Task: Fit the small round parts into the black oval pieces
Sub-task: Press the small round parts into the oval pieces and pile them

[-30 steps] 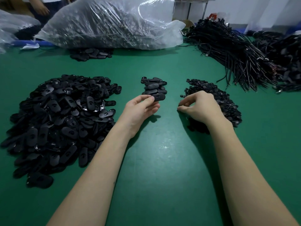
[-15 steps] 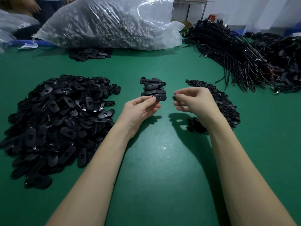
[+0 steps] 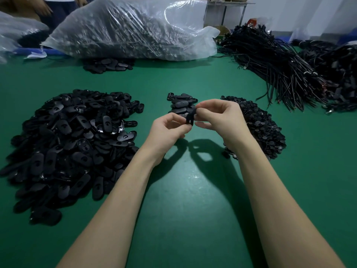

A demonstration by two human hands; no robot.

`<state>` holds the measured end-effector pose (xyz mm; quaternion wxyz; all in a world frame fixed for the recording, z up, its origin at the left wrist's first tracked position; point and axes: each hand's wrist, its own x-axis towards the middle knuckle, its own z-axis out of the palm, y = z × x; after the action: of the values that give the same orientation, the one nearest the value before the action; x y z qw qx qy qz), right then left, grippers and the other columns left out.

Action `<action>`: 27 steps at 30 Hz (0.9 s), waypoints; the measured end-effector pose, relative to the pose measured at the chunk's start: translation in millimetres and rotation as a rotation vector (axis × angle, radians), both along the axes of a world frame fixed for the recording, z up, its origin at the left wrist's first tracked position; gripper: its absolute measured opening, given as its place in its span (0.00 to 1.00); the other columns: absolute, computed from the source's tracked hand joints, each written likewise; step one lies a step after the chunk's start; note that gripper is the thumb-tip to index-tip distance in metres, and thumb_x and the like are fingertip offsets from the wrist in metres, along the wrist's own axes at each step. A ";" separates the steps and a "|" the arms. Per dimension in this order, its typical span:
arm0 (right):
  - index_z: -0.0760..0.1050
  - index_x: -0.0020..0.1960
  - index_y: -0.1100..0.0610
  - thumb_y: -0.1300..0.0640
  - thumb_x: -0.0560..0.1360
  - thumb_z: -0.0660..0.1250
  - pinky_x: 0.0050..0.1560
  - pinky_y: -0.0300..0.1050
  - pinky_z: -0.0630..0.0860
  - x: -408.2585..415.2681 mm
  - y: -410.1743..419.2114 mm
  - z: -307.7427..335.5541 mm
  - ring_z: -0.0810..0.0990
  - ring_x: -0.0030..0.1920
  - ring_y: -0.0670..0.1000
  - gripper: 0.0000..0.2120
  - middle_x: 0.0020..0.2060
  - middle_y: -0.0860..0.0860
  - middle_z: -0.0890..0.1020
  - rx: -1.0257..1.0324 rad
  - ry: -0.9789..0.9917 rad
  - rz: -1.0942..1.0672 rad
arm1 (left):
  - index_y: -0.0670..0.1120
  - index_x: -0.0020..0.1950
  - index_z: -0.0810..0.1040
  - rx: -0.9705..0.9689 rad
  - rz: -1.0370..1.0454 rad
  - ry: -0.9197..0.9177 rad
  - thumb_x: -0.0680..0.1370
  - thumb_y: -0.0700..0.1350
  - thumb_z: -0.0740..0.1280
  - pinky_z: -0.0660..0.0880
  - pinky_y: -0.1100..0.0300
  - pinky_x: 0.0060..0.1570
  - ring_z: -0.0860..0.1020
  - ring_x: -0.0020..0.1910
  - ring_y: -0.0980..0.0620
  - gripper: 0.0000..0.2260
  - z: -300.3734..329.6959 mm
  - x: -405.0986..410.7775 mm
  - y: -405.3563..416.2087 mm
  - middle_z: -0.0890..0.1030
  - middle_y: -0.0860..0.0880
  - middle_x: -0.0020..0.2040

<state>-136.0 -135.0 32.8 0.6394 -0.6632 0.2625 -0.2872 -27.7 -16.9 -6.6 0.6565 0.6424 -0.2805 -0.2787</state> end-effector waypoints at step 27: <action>0.73 0.40 0.55 0.66 0.73 0.77 0.33 0.35 0.79 1.4 3.9 4.9 0.83 0.30 0.45 0.14 0.26 0.47 0.82 0.128 0.072 -0.078 | 0.41 0.52 0.84 -0.270 0.048 0.298 0.79 0.35 0.69 0.81 0.62 0.49 0.86 0.50 0.45 0.05 6.6 -3.3 -2.3 0.87 0.40 0.49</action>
<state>-134.6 -131.1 37.7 0.6589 -0.6202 0.3287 -0.2704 -31.0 -19.2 0.1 0.7774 0.5065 -0.1998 -0.3149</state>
